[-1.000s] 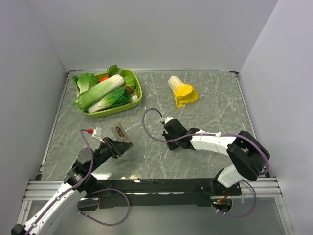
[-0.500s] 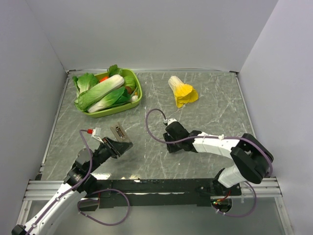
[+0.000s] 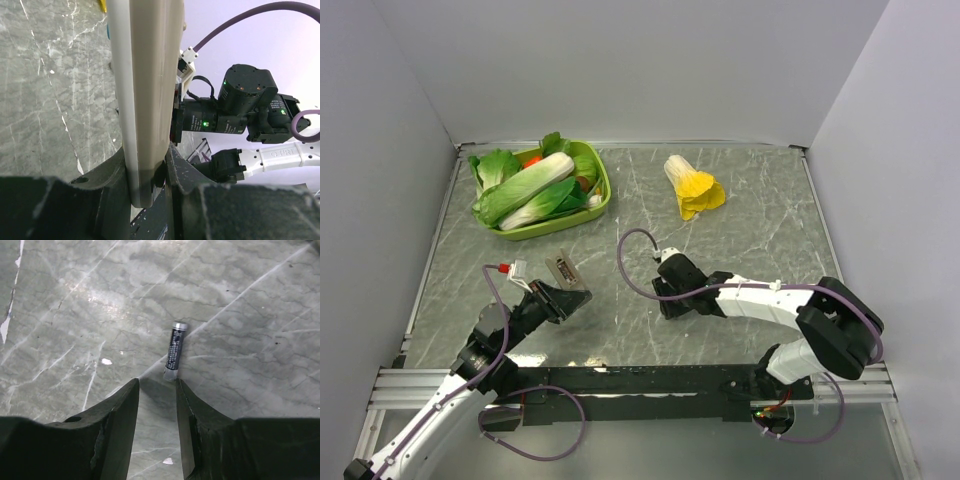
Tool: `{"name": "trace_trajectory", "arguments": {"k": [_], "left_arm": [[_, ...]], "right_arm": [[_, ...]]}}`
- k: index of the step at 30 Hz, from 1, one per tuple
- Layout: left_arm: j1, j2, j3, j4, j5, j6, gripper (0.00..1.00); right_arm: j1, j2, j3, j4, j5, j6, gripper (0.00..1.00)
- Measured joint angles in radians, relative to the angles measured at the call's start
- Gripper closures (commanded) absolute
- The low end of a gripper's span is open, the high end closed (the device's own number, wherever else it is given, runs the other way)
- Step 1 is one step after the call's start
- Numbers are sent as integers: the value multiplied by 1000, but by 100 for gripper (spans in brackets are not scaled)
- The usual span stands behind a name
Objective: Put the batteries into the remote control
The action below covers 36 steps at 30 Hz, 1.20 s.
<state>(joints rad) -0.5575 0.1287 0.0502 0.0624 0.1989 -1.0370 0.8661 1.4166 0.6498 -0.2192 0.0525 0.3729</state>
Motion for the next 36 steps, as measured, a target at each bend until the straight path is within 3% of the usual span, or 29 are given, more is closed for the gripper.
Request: {"name": "trace_trajectory", "arguments": {"k": [27, 32, 36], "left_arm": [[0, -39, 3, -53, 5, 1, 99], [0, -50, 21, -79, 5, 4, 99], [0, -74, 35, -103, 2, 5, 99]], "right_arm": [[68, 226, 194, 105, -86, -44, 56], [68, 235, 216, 76, -127, -138, 54], [68, 234, 285, -12, -151, -310, 48]]}}
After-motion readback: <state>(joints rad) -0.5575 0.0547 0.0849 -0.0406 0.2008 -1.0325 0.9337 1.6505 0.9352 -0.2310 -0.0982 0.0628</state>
